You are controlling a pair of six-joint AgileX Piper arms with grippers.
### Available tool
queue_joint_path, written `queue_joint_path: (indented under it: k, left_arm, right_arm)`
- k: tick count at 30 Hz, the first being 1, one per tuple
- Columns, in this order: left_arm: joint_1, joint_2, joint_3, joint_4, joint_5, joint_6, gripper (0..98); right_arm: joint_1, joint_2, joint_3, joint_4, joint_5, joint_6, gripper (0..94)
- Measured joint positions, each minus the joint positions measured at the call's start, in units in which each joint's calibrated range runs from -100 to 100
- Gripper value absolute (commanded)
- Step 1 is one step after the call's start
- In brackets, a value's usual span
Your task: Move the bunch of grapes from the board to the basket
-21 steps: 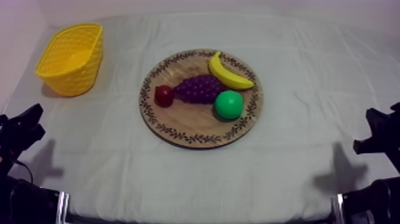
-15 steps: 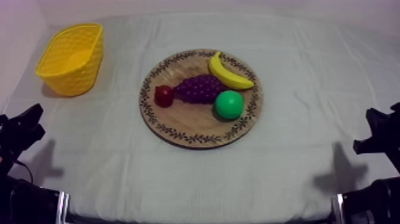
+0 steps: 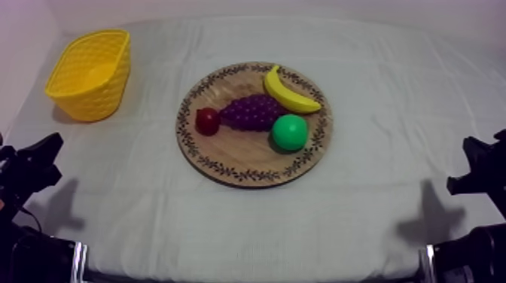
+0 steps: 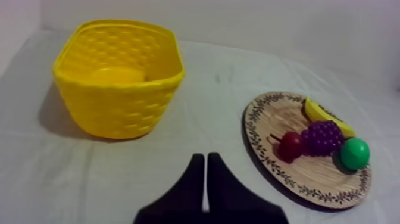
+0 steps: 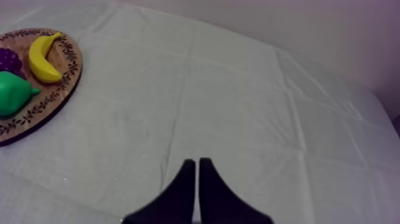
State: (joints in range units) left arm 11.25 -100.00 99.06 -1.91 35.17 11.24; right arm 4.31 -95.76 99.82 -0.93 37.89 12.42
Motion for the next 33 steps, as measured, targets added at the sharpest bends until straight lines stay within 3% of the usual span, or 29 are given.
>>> queue_joint_path:
  k: [8, 13, 20, 26, 33]
  left_arm:
    - [0.68, 1.51, -0.42, -0.14, -0.09, -0.88, 0.0]
    - [2.81, 7.10, -0.94, -2.15, -0.56, -2.76, 0.0]
    - [4.79, 18.03, -5.43, -3.05, -3.68, -1.35, 0.0]
    - [5.41, 28.74, -14.17, -1.94, 0.33, -2.28, 0.0]
    - [7.75, 42.54, -28.71, -0.61, 9.36, -3.66, 0.0]
  right_arm:
    - [0.00, 0.00, 0.00, 0.00, 0.00, 0.00, 0.3]
    - [0.00, 0.00, 0.00, 0.00, 0.00, 0.00, 0.3]
    - [0.00, 0.00, 0.00, 0.00, 0.00, 0.00, 0.3]
    - [0.00, 0.00, 0.00, 0.00, 0.00, 0.00, 0.3]
    - [0.00, 0.00, 0.00, 0.00, 0.00, 0.00, 0.3]
